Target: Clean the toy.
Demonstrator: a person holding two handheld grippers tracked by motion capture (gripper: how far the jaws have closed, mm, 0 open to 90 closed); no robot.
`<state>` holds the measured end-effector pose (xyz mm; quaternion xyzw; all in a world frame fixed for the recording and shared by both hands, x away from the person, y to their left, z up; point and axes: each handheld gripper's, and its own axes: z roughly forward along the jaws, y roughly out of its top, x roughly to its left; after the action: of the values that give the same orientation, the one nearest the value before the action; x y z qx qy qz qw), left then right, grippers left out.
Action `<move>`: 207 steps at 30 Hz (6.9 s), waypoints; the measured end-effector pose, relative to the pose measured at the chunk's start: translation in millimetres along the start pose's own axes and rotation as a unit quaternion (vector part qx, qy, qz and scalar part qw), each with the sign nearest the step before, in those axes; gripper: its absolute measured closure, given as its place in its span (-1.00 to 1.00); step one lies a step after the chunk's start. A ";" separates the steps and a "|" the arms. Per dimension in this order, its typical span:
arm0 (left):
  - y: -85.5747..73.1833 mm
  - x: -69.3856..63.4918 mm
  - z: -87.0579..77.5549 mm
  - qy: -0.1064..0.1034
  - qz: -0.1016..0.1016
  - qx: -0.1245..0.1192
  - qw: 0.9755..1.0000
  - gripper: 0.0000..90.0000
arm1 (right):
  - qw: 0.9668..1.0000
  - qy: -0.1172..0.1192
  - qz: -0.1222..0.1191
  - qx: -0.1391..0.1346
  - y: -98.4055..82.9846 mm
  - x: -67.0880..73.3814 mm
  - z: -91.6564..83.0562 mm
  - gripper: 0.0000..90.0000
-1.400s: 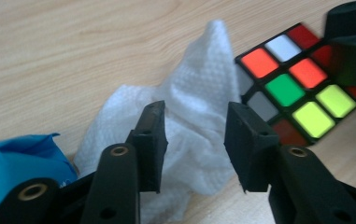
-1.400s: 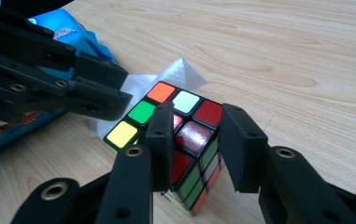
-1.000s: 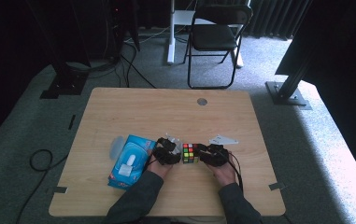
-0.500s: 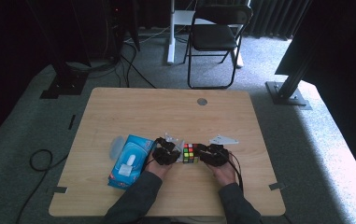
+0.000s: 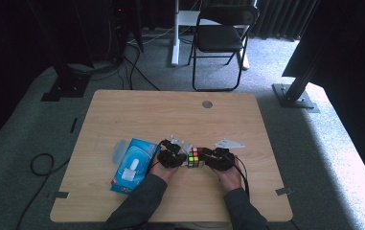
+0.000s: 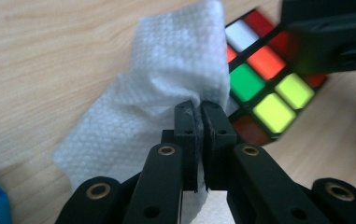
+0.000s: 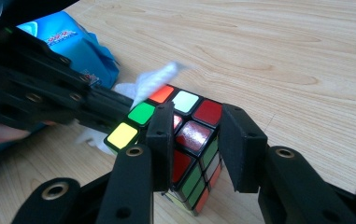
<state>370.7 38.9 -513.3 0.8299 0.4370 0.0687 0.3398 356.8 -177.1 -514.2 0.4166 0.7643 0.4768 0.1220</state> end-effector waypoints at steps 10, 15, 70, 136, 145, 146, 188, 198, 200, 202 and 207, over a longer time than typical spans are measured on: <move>1.4 -3.8 16.5 0.044 0.015 0.024 0.999 0.92 | 1.000 -0.009 0.000 0.000 0.0 2.5 -0.4 0.46; 3.0 -3.6 18.4 0.046 0.016 0.025 0.999 0.92 | 1.000 -0.016 -0.009 0.001 0.1 3.9 -1.2 0.44; -4.0 5.3 -12.9 0.026 -0.037 -0.038 0.998 0.90 | 1.000 0.024 -0.011 0.013 1.2 0.3 -1.9 0.57; -4.1 -9.0 22.8 0.007 0.008 -0.010 1.000 0.89 | 0.996 -0.059 0.059 0.010 4.7 -1.7 -4.3 0.53; -4.6 -7.3 20.0 0.001 0.005 -0.014 1.000 0.88 | 0.997 -0.060 0.055 0.009 4.7 -1.3 -4.3 0.53; -4.4 -7.1 18.2 0.000 0.003 -0.016 1.000 0.88 | 0.997 -0.060 0.055 0.009 4.6 -1.6 -4.3 0.53; -13.1 -9.2 18.2 -0.017 0.014 -0.011 1.000 0.85 | 0.997 -0.060 0.052 0.008 4.3 -1.6 -4.3 0.53; -13.7 -7.7 11.9 -0.007 0.027 -0.010 1.000 0.78 | 0.997 -0.060 0.052 0.007 3.9 -1.5 -4.3 0.53; -13.0 -5.3 4.2 -0.010 0.022 -0.019 1.000 0.78 | 0.997 -0.059 0.052 0.006 3.8 -1.7 -4.3 0.53; -12.3 -4.7 -5.0 -0.015 0.019 -0.031 0.999 0.79 | 0.997 -0.059 0.053 0.006 3.8 -1.8 -4.3 0.53; -9.1 -12.5 -22.3 -0.028 0.031 -0.054 0.998 0.80 | 0.997 -0.060 0.052 0.006 3.8 -1.7 -4.3 0.53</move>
<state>347.7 43.9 -499.7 0.8248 0.3975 0.0798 0.3940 357.3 -180.3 -509.2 0.4845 0.7358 0.4521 0.1397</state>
